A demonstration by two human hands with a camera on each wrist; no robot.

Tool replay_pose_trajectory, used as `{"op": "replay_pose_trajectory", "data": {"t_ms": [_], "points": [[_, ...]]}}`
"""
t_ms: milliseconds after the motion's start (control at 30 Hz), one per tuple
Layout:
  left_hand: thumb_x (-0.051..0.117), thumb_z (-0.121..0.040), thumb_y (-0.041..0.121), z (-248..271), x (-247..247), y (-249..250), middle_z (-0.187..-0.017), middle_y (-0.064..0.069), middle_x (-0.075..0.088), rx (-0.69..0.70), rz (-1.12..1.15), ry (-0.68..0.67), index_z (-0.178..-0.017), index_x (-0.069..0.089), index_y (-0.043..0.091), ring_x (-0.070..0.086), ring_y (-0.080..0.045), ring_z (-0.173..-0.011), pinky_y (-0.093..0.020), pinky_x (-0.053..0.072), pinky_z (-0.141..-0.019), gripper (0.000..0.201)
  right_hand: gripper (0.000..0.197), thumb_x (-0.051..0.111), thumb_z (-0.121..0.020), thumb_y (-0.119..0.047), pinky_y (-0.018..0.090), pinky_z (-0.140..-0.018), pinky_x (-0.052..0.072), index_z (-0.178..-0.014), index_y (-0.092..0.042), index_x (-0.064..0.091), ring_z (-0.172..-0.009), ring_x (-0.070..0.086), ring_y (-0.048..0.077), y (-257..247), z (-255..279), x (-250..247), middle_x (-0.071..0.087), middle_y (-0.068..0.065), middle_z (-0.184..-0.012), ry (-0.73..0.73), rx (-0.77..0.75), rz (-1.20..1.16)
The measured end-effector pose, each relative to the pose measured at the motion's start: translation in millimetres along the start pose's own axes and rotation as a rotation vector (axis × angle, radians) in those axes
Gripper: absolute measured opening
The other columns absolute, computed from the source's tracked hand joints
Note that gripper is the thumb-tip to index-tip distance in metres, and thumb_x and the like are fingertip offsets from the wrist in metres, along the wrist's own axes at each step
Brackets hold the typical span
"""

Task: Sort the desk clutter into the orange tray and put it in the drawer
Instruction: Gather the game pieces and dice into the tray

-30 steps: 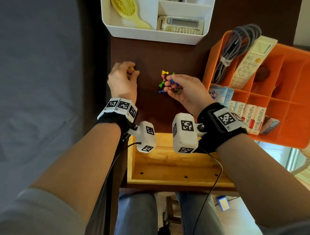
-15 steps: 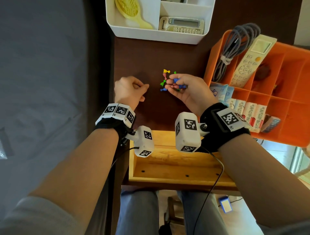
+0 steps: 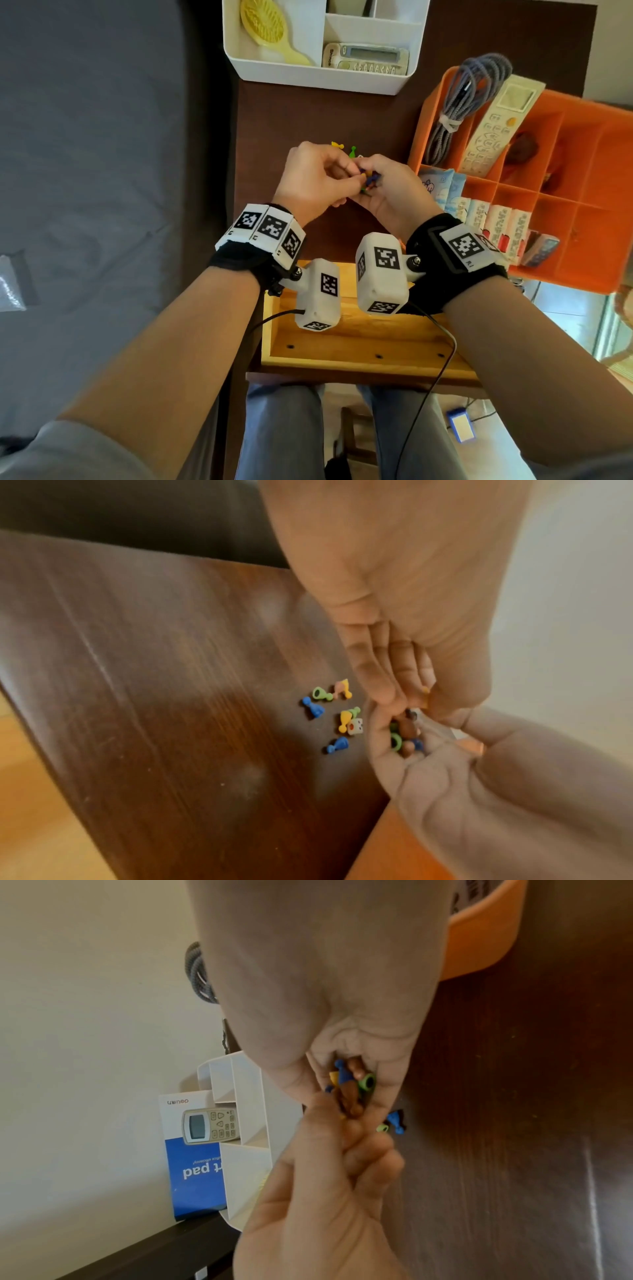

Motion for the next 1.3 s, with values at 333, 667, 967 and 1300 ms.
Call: {"op": "replay_pose_trajectory", "data": {"t_ms": [333,667,967,1300], "points": [[0.056,-0.091,0.018,-3,-14,-17,-0.073,0.008,0.063,0.043,-0.12,0.339,-0.095,0.065,0.017,0.059,-0.005,-0.053,-0.022,0.05,-0.053,0.009,0.021,0.048,-0.095,-0.011,0.018,-0.061,0.056,-0.084,-0.002,0.063,-0.071,0.065,0.015,-14,13,-2,0.063,0.01,-0.081,-0.029,0.034,0.037],[0.076,-0.074,0.023,-13,2,-38,-0.109,-0.004,0.059,-0.059,-0.482,0.252,-0.107,0.064,0.015,0.061,-0.014,-0.084,-0.028,0.047,-0.078,0.036,0.024,0.043,-0.098,-0.012,0.017,-0.061,0.055,-0.085,-0.003,0.061,-0.064,0.067,0.013,-37,22,-25,0.064,0.008,-0.078,-0.041,-0.041,-0.028],[0.073,-0.077,0.024,-17,6,-42,-0.097,-0.009,0.065,-0.073,-0.569,0.232,-0.095,0.067,0.009,0.064,-0.022,-0.081,-0.035,0.051,-0.08,0.024,0.023,0.043,-0.098,-0.013,0.017,-0.062,0.055,-0.088,-0.004,0.062,-0.066,0.067,0.012,-35,26,-28,0.067,0.005,-0.075,-0.095,-0.055,0.003],[0.064,-0.085,0.026,-16,9,-35,-0.095,-0.013,0.069,-0.161,-0.657,0.131,-0.1,0.067,0.008,0.061,-0.03,-0.096,-0.038,0.045,-0.091,0.024,0.022,0.044,-0.097,-0.012,0.018,-0.063,0.056,-0.088,-0.004,0.062,-0.066,0.066,0.012,-33,29,-27,0.066,0.007,-0.078,-0.086,-0.06,0.02]]}}
Point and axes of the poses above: each hand's wrist, its own z-axis away from the middle knuckle, its own x-axis out of the palm, y = z × x, the point moved 4 cm from there along -z, towards the middle knuckle
